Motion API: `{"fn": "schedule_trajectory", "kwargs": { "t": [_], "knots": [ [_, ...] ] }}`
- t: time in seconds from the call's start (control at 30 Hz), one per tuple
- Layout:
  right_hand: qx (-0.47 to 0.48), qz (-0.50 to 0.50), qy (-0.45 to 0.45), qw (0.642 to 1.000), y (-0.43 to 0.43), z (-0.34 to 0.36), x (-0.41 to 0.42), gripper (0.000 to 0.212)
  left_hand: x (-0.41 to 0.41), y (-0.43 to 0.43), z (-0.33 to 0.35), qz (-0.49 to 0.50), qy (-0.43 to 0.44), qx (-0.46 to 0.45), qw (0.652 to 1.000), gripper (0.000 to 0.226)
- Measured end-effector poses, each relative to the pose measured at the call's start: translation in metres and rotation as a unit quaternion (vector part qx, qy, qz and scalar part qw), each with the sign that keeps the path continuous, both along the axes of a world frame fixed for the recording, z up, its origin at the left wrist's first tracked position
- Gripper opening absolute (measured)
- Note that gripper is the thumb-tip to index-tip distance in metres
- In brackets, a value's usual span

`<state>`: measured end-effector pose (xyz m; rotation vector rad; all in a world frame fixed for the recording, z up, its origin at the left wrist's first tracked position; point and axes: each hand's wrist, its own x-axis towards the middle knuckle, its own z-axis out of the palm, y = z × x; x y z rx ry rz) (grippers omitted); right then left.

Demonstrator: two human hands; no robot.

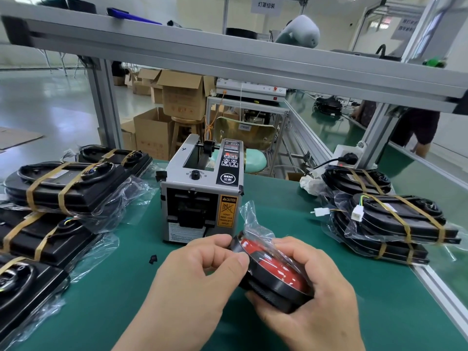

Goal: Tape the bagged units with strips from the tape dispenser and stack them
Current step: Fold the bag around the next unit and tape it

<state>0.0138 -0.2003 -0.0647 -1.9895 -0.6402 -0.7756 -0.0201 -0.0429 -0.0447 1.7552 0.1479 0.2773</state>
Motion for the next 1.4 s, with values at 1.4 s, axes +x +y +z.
{"fn": "schedule_trajectory", "kwargs": {
  "t": [1.4],
  "knots": [
    [-0.023,-0.016,-0.007,1.000,-0.005,-0.010,0.006,0.064,0.015,-0.015,-0.023,-0.027,-0.005,-0.102,0.994,0.032]
  ]
}}
